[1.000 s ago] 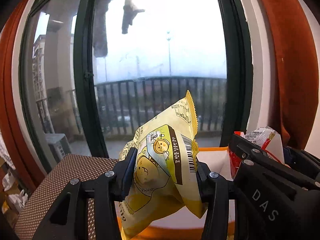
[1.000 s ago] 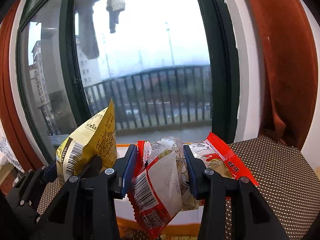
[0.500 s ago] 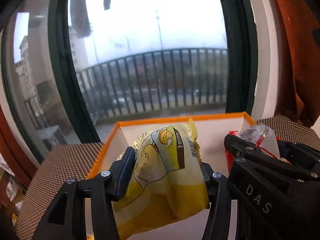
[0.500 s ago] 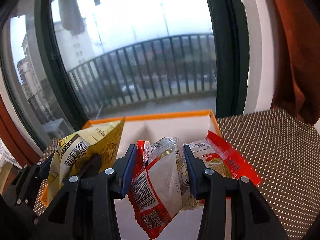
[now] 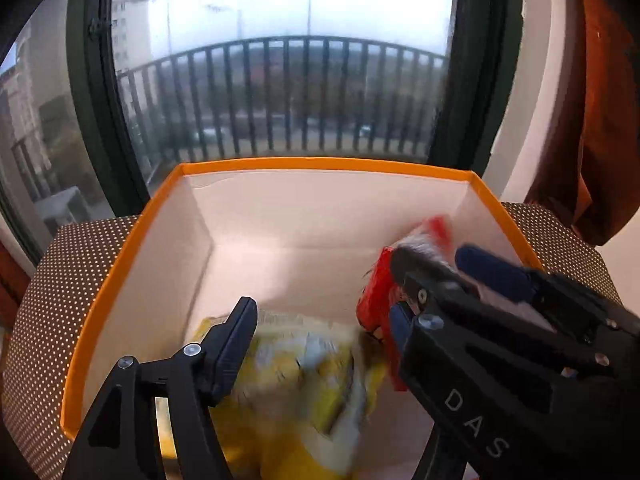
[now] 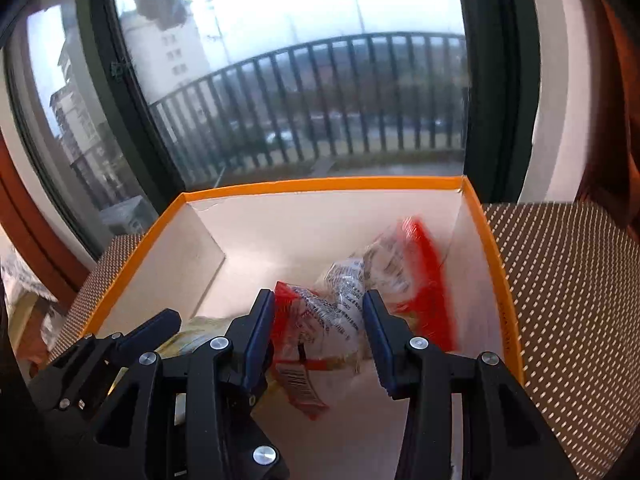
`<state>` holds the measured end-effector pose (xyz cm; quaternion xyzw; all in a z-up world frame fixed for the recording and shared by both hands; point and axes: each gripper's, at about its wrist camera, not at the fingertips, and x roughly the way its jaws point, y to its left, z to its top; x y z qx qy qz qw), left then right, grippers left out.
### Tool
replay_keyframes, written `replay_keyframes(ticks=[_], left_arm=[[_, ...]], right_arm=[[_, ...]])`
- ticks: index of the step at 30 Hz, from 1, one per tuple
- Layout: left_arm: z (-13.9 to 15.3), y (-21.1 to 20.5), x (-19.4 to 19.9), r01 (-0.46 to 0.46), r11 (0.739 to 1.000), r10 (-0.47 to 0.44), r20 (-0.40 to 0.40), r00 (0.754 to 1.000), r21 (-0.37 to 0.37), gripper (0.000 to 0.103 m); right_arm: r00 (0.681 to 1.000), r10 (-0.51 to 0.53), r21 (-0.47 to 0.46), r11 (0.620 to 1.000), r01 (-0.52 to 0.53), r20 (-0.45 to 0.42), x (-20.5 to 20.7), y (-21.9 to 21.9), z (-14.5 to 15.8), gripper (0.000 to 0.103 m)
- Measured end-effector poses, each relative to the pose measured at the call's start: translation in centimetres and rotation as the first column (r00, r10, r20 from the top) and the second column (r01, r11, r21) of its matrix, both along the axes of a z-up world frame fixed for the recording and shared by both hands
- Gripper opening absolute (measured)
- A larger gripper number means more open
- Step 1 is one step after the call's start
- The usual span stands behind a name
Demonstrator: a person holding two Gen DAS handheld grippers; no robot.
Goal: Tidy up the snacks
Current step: 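Open the left tool to drop the yellow bag while the right tool releases its packets, then withdraw both open tools from the box back toward the remaining snacks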
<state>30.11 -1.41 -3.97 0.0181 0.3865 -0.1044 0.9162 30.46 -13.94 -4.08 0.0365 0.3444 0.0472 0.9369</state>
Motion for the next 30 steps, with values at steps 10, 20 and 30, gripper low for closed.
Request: replay_keyframes(ticks=[10,20,30], left_arm=[[0.9,-0.2,-1.8,-0.003,1.000,0.003,0.055,0.998,0.001,0.086],[3.1,0.9,-4.9,-0.042,0.999,0.040,0.139,0.989,0.016,0.097],[5.5,1.7,-8.6,-0.055,0.998,0.057,0.220,0.974,-0.012,0.100]], right_arm=[[0.999,0.004,-0.052,0.999,-0.001,0.047,-1.0,-0.6,0.9,0.083],[0.996,-0.014,-0.052,0.998,0.019,0.088,-4.3,0.6,3.0,0.092],[0.988,-0.034,-0.077,0.996,0.046,0.152,-8.1,1.4,5.9,0.093]])
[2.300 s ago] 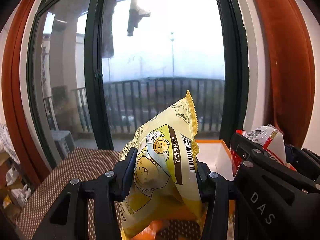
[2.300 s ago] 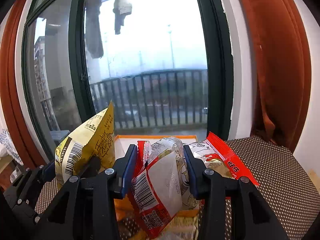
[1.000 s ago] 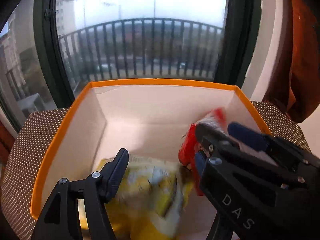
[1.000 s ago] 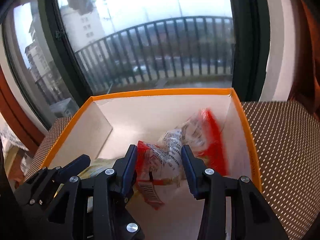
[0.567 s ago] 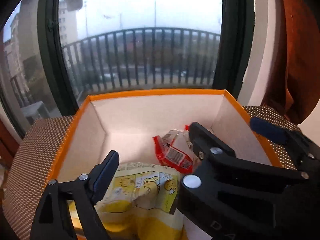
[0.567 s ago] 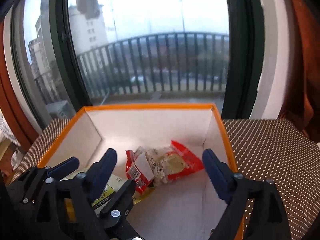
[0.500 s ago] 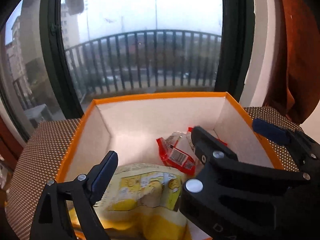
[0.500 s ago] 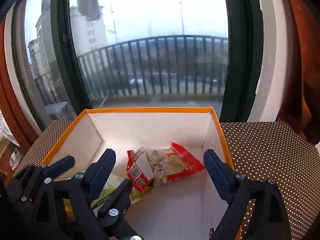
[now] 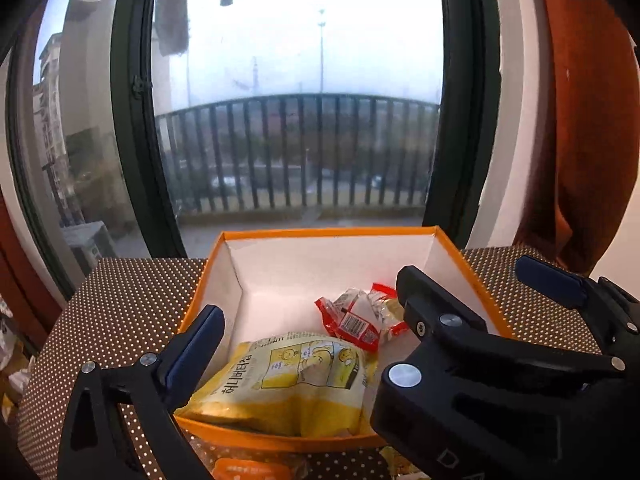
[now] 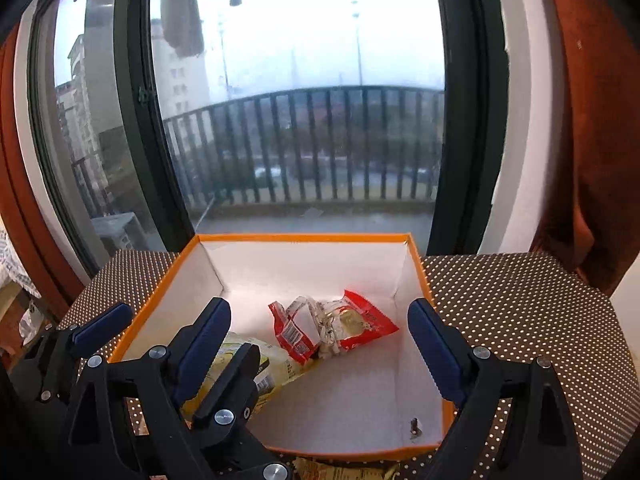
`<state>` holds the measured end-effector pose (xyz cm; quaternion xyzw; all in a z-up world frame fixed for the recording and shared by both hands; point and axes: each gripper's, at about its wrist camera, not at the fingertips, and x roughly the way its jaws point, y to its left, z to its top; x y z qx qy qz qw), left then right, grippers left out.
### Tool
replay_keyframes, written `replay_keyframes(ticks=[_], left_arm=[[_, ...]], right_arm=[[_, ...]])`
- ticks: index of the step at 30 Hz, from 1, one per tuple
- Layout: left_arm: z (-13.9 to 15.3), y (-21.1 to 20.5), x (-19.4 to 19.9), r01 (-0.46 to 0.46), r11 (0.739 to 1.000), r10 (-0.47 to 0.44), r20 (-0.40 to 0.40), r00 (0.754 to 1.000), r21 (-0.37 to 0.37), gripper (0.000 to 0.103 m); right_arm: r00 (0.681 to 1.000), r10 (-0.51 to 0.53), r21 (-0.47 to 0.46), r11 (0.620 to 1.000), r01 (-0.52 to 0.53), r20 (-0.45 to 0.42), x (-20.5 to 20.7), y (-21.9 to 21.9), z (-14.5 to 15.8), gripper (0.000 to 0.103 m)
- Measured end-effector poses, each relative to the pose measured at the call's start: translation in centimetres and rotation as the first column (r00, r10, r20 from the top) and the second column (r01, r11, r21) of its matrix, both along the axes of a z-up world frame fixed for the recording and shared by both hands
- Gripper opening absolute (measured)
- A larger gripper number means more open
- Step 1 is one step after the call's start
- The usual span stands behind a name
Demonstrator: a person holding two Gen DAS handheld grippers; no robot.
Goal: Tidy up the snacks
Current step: 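Withdraw both open tools from the box back toward the remaining snacks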
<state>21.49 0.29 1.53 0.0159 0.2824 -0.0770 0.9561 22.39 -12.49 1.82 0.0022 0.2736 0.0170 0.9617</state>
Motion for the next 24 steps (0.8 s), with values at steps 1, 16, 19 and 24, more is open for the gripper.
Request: replay_keyframes(ticks=[1,16,19,24], left_arm=[[0.2,0.1,-0.5,0.002,1.000,-0.002,0.009,1.000,-0.002,0.100],[2.3,0.1,-8.3,0.002,1.000,-0.003,0.070,0.998,0.005,0.101],[2.4,0.0,-9.9,0.011,1.000,-0.011,0.072,0.997,-0.012,0.101],[2.4,-0.1,-12.7,0.033,0.999,-0.030,0.086,0.996,-0.041,0.101]], right_arm=[[1.000,0.001,0.000,1.000,-0.001,0.008,-0.4,0.0,0.3,0.093],[0.997,0.008,-0.030,1.000,-0.006,0.078,-8.1,0.7,2.1,0.096],[0.996,0.014,-0.032,0.999,-0.011,0.091,-9.9,0.8,2.3,0.096],[0.994,0.026,-0.048,0.999,-0.021,0.108,-13.0,0.7,2.2,0.096]])
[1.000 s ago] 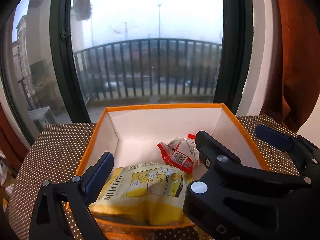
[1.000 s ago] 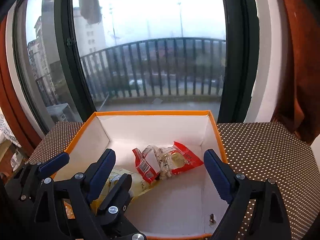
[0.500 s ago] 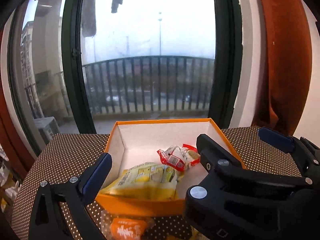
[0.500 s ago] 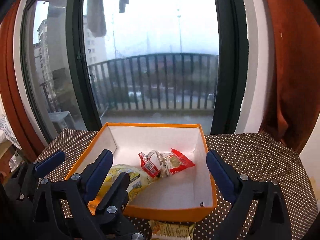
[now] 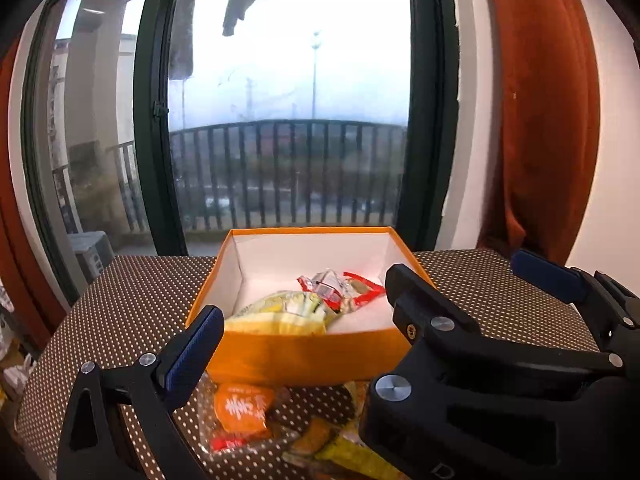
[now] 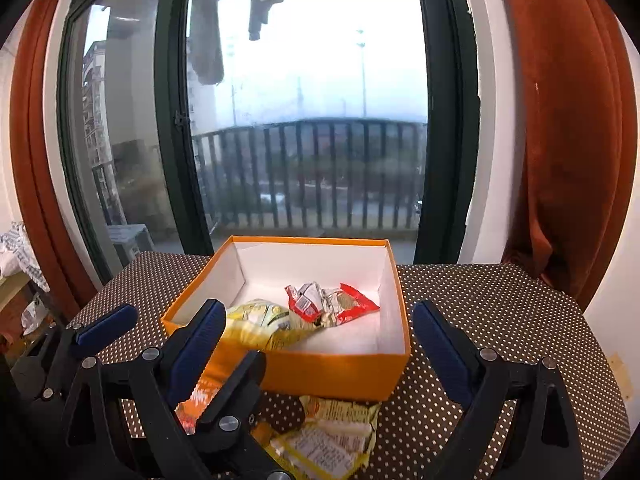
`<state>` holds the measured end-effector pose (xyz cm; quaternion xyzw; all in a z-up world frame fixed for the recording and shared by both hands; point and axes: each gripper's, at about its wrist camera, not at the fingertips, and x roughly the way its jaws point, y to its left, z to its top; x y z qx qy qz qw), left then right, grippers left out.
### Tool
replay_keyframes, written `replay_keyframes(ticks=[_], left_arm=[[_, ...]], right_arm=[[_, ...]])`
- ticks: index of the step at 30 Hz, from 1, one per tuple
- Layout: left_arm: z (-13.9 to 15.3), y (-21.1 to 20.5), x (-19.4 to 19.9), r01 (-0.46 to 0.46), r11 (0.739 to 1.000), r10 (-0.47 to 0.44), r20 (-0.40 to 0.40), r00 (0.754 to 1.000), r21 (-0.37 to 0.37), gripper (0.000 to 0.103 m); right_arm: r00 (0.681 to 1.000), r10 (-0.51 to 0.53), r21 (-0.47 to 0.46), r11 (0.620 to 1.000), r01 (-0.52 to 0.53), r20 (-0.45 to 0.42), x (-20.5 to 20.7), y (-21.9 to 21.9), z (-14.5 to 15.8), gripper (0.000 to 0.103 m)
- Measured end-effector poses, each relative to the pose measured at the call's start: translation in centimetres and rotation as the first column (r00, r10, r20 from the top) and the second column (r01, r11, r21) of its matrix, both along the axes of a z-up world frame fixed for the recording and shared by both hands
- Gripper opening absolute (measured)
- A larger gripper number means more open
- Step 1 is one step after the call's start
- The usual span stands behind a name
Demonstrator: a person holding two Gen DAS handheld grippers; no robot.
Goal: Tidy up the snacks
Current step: 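Withdraw both open tools from the box back toward the remaining snacks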
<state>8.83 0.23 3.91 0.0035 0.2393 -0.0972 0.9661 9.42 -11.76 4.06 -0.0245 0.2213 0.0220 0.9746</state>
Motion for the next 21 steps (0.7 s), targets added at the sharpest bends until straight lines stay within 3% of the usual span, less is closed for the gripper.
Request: replay_keyframes(ticks=[21], left_arm=[[-5.8,-0.7,-8.3,-0.016,1.000,0.017,0.017,1.000,-0.021,0.101]], right_arm=[[0.999,0.041,-0.027,0.999,-0.041,0.015,-7.9,-0.2,-5.2,0.096]])
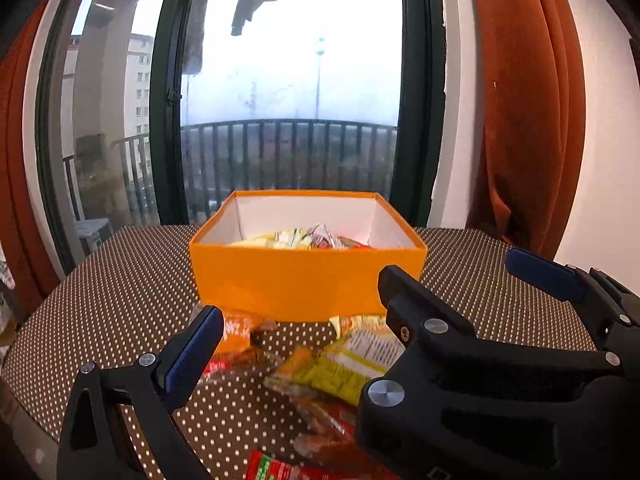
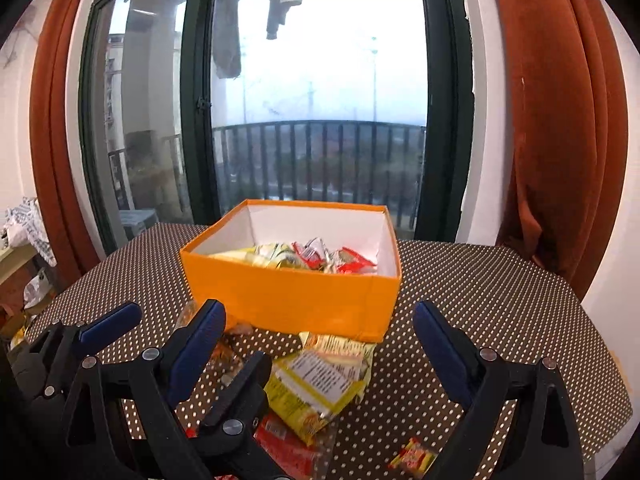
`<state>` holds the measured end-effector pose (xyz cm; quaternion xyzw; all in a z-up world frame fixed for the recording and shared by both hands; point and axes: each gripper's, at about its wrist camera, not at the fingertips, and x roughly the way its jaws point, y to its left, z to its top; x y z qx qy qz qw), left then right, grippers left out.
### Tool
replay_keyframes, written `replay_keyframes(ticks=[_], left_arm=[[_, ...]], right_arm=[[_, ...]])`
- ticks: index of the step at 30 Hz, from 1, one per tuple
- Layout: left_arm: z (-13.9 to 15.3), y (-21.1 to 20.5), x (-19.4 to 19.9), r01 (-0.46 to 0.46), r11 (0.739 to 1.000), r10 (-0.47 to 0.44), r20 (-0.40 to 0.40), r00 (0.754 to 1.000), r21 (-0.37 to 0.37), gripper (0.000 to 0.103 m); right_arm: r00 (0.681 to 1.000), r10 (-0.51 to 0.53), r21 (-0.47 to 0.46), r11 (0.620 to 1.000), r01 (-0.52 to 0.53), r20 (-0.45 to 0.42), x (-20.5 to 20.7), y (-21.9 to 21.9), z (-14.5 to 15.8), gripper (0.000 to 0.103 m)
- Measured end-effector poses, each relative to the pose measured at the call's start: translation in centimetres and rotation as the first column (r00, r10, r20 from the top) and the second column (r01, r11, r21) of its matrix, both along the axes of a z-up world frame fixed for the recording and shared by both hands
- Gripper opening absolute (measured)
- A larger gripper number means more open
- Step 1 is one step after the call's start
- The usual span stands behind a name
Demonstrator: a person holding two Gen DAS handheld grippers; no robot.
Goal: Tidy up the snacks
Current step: 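Withdraw both open tools from the box back toward the remaining snacks, then grasp the red spicy-strip packet with the left tool while the right tool grasps a clear red-filled packet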
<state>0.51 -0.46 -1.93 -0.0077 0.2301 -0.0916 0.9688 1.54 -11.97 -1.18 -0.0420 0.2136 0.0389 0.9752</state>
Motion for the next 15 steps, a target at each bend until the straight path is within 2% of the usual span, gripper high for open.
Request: replay_keyframes(ticks=[9,15], left_arm=[[-3.8,0.3,-2.0,0.003,0.999,-0.002,-0.035,0.999,0.039,0.101],[-6.0,0.9,-2.7,0.018,0.999,-0.015,-0.070,0.997,0.043,0.101]], right_arm=[[0.999,0.015,0.032,0.999,-0.014,-0.041,-1.5,0.1,-4.2,0.096],[0.998,0.006,0.020,1.000,-0.004,-0.059,-2.2,0.7,-6.3,0.096]])
